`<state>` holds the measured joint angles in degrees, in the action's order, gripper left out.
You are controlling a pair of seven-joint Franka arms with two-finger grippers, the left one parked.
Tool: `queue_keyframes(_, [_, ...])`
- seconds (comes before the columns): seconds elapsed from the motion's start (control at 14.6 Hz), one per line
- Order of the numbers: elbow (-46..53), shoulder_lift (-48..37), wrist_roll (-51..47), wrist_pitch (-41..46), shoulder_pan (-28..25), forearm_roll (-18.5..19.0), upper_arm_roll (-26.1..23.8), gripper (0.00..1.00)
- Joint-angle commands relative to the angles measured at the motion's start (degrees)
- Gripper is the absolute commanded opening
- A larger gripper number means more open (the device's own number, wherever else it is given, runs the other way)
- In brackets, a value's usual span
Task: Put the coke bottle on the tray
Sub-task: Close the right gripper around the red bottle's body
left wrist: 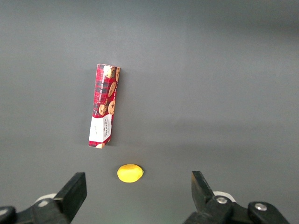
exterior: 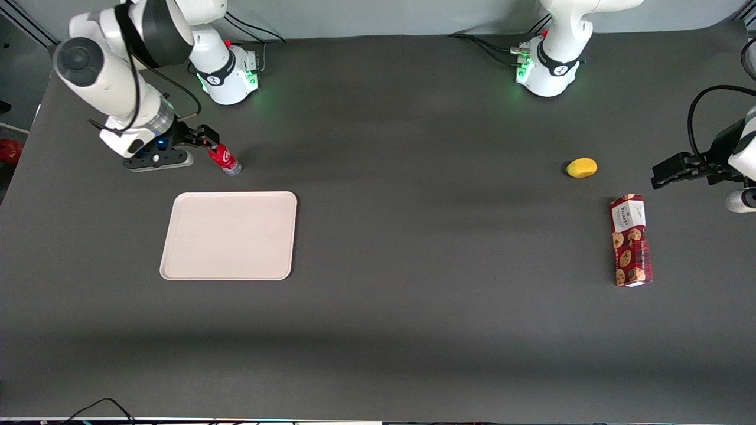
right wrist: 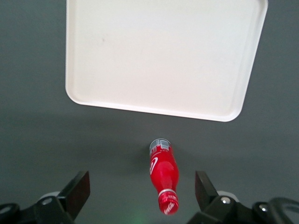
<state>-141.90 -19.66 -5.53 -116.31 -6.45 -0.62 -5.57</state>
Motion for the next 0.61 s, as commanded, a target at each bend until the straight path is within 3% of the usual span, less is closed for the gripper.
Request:
queue_keyframes(0.0, [-12.3, -7.5, 1.6, -8.4, -0.3, -1.3, 0.0, 1.0])
queue_keyframes(0.55, [-24.1, -9.3, 7.4, -20.7, -0.1, -1.4, 0.9, 1.0])
